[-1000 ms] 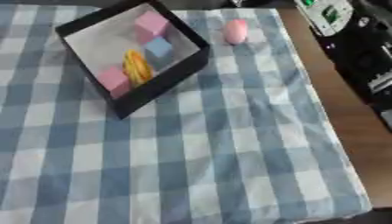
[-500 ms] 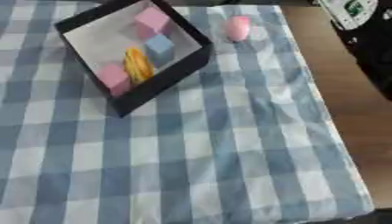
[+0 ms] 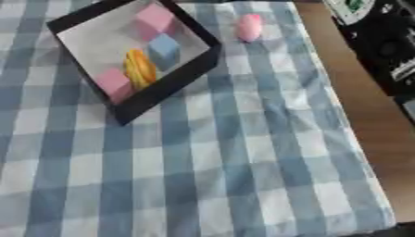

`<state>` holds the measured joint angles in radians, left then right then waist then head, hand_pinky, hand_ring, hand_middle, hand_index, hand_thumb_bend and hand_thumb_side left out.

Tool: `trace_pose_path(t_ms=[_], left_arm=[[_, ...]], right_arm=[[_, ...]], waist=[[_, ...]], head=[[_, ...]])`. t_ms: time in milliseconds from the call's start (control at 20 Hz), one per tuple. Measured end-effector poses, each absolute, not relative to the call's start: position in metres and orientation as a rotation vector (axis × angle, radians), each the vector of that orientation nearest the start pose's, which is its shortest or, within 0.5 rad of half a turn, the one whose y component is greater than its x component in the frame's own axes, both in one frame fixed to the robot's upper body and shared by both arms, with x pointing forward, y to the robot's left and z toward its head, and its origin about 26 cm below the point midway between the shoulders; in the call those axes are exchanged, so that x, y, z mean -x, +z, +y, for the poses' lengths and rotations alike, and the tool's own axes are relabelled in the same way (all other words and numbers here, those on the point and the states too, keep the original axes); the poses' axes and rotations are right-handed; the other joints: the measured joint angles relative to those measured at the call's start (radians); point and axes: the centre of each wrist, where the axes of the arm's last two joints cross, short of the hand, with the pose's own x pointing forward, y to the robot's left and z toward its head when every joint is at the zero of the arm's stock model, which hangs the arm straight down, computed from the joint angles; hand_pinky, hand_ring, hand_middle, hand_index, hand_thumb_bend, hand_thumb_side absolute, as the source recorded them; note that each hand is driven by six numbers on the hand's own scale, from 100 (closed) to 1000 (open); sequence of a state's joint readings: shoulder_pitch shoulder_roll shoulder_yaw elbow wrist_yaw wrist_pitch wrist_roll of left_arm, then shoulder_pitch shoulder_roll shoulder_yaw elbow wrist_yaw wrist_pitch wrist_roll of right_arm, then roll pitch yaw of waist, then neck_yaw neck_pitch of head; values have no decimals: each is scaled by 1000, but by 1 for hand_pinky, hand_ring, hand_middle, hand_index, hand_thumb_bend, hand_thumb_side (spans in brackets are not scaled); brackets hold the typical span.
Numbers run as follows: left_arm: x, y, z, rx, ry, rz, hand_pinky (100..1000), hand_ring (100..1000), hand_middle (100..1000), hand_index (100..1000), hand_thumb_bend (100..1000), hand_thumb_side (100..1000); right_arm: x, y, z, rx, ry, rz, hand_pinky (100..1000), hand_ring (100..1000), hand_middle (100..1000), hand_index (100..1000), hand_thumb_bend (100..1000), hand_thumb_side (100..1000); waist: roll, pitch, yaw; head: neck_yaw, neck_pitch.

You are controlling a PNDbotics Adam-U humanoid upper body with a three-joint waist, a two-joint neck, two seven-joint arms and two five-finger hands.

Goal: Pick up objects on the table and place them in the box.

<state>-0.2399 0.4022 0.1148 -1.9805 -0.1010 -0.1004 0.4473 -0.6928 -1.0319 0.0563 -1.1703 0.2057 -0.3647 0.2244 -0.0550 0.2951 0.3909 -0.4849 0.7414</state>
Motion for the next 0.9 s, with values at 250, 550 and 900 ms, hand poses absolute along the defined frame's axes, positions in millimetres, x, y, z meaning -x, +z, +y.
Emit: trace_pose_path(t_ms=[250, 550, 900], left_arm=[[-294, 198, 305, -650, 94, -2390, 909, 737, 676, 883, 100, 660], [-295, 198, 303, -640, 86, -2397, 910, 737, 676, 883, 100, 660], [-295, 198, 302, -636, 87, -2394, 913, 738, 676, 884, 100, 660]], right_arm=[[-380, 286, -478, 993, 1162, -1706, 894, 908, 889, 942, 100, 446], [-386, 266, -488, 1045, 1167, -1569, 893, 908, 882, 942, 100, 575], [-390, 248, -496, 1073, 1204, -1446, 886, 871, 836, 923, 100, 557]], waist=[[0, 9, 1], [0, 14, -2], [5, 15, -8]], head=[[-13, -16], [-14, -27], [-9, -33]])
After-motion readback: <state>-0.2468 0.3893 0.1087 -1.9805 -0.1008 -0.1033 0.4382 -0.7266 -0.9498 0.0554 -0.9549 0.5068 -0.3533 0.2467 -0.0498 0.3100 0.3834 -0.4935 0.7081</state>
